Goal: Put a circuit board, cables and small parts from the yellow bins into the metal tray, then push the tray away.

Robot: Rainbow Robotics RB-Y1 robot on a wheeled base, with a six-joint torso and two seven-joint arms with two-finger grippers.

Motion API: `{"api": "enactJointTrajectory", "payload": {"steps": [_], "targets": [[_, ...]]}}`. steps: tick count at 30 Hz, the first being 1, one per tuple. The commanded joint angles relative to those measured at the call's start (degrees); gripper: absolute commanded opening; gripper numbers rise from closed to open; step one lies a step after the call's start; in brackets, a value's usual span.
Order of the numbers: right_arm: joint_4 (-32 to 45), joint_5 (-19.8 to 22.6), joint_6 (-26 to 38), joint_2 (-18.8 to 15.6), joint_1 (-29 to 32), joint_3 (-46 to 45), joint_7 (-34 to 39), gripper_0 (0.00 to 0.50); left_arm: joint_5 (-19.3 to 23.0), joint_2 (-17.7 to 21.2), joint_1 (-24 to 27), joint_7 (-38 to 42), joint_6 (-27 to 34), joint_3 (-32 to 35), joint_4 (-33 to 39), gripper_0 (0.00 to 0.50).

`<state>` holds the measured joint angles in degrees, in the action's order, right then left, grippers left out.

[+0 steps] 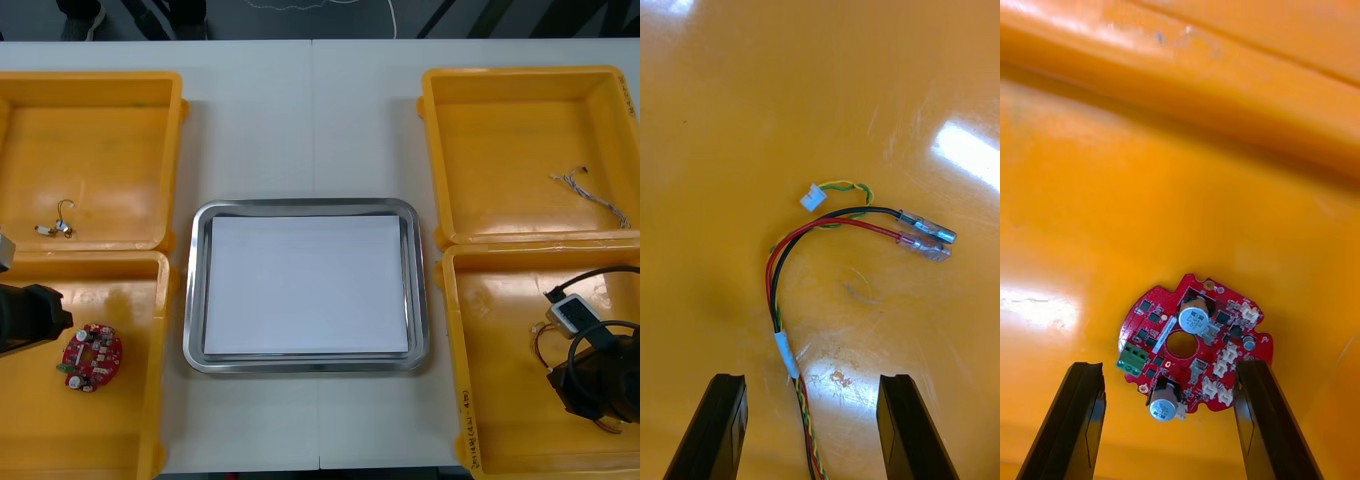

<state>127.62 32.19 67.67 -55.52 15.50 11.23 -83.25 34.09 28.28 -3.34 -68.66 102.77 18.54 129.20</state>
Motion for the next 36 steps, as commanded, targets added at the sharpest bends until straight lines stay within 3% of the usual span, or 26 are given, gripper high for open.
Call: {"api": "enactJointTrajectory", "payload": {"steps": [1,15,31,34,36], "targets": [[-0.53,0.77,0.27,1.73,-1.26,0.11,-1.83,0.5,0.72,0.11,-2.99,14.43,0.41,2.29,3.6,0.5],[-3.08,2.17,0.18,4.71,-1.96,-0.15,-3.93,0.5,-0.34,-0.15,-7.38,45.72,-3.28,0.62,3.6,0.5],[-6.59,3.84,-2.63,4.98,-2.31,-0.5,-5.87,0.5,-2.18,-0.15,-9.32,46.34,-11.19,-3.95,-2.37,0.5],[-6.68,4.11,-2.63,4.98,-2.31,-0.41,-5.87,0.403,-2.18,-0.15,-10.11,46.34,-11.98,-4.04,-2.37,0.5],[-6.68,4.19,-2.63,4.98,-2.31,-0.41,-5.78,0.311,-2.27,-0.15,-10.72,46.25,-12.77,-3.95,-2.46,0.5]]}}
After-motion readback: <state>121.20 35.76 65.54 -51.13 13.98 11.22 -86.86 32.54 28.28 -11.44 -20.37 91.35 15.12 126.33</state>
